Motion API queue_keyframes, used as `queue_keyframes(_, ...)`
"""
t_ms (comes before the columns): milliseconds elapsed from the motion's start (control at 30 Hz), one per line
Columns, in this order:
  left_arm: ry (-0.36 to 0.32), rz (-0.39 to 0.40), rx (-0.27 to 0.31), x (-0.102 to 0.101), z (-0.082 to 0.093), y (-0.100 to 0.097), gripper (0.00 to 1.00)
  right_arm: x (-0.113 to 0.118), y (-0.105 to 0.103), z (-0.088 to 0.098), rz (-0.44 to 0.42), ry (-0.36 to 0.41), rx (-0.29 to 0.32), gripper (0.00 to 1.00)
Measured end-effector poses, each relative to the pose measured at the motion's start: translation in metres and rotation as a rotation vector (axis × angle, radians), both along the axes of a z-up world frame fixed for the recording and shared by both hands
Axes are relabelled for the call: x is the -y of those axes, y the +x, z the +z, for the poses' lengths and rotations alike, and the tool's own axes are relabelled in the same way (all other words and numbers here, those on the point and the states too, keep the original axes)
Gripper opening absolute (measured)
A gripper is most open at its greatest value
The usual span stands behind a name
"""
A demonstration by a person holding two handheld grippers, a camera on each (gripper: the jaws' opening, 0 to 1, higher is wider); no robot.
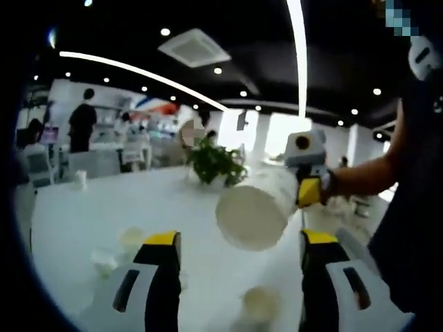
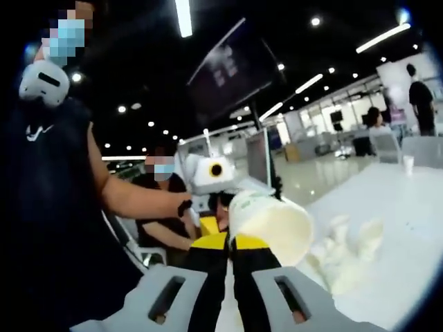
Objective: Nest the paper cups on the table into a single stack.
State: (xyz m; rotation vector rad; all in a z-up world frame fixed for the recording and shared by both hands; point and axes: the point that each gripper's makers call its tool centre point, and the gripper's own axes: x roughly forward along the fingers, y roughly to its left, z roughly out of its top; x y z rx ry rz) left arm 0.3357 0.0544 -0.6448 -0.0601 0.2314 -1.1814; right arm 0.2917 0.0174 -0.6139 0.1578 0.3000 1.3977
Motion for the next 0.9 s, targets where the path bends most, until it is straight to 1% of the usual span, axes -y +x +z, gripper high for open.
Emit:
queue_keyframes(67,0.019,0.012,0.007,-0.002,-0.003,0.001,0.73,0.001,0.002,0.000,-0.009,-0.030,0.020,0.00)
queue_keyframes(133,0.026,0.039,0.004,-0.006,-0.005,0.004,0.79,0.002,0.003,0.004,-0.013,-0.066,0.026,0.00)
queue_keyframes(200,0.036,0.058,0.009,-0.008,-0.006,0.005,0.85,0.003,0.004,0.008,-0.011,-0.081,0.035,0.00)
queue_keyframes(267,0.061,0.090,0.027,-0.013,-0.010,0.008,0.93,0.004,0.006,0.012,-0.011,-0.109,0.037,0.00)
queue_keyframes(300,0.073,0.097,0.045,-0.015,-0.012,0.009,0.94,0.004,0.006,0.014,-0.004,-0.132,0.048,0.00)
queue_keyframes(333,0.078,0.095,0.044,-0.016,-0.013,0.008,0.93,0.005,0.006,0.014,0.005,-0.151,0.064,0.00)
queue_keyframes(367,0.082,0.100,0.039,-0.017,-0.013,0.008,0.92,0.005,0.007,0.014,0.012,-0.182,0.094,0.00)
queue_keyframes(400,0.087,0.120,0.031,-0.021,-0.014,0.010,0.93,0.005,0.006,0.015,0.016,-0.194,0.093,0.00)
queue_keyframes(500,0.071,0.154,0.055,-0.029,-0.010,0.012,0.99,0.004,0.006,0.016,0.028,-0.231,0.111,0.00)
queue_keyframes(567,0.075,0.171,0.045,-0.035,-0.012,0.013,0.99,0.004,0.006,0.014,0.038,-0.269,0.114,0.00)
queue_keyframes(600,0.084,0.181,0.033,-0.039,-0.015,0.013,0.99,0.004,0.005,0.011,0.040,-0.302,0.120,0.00)
queue_keyframes(633,0.093,0.186,0.034,-0.042,-0.017,0.013,0.99,0.004,0.004,0.009,0.044,-0.325,0.125,0.00)
queue_keyframes(667,0.101,0.188,0.038,-0.043,-0.018,0.012,0.99,0.005,0.003,0.005,0.051,-0.366,0.131,0.00)
queue_keyframes(700,0.107,0.189,0.040,-0.045,-0.019,0.011,0.99,0.005,0.002,0.004,0.053,-0.379,0.135,0.00)
queue_keyframes(733,0.119,0.192,0.043,-0.047,-0.021,0.009,0.99,0.005,0.001,0.000,0.067,-0.408,0.142,0.00)
queue_keyframes(767,0.126,0.195,0.042,-0.049,-0.023,0.009,0.99,0.004,-0.001,-0.003,0.083,-0.430,0.138,0.00)
queue_keyframes(833,0.137,0.201,0.041,-0.054,-0.026,0.007,0.99,0.004,-0.001,-0.008,0.088,-0.458,0.121,0.00)
queue_keyframes(900,0.146,0.206,0.043,-0.058,-0.026,0.005,0.99,0.003,-0.002,-0.008,0.098,-0.482,0.125,0.00)
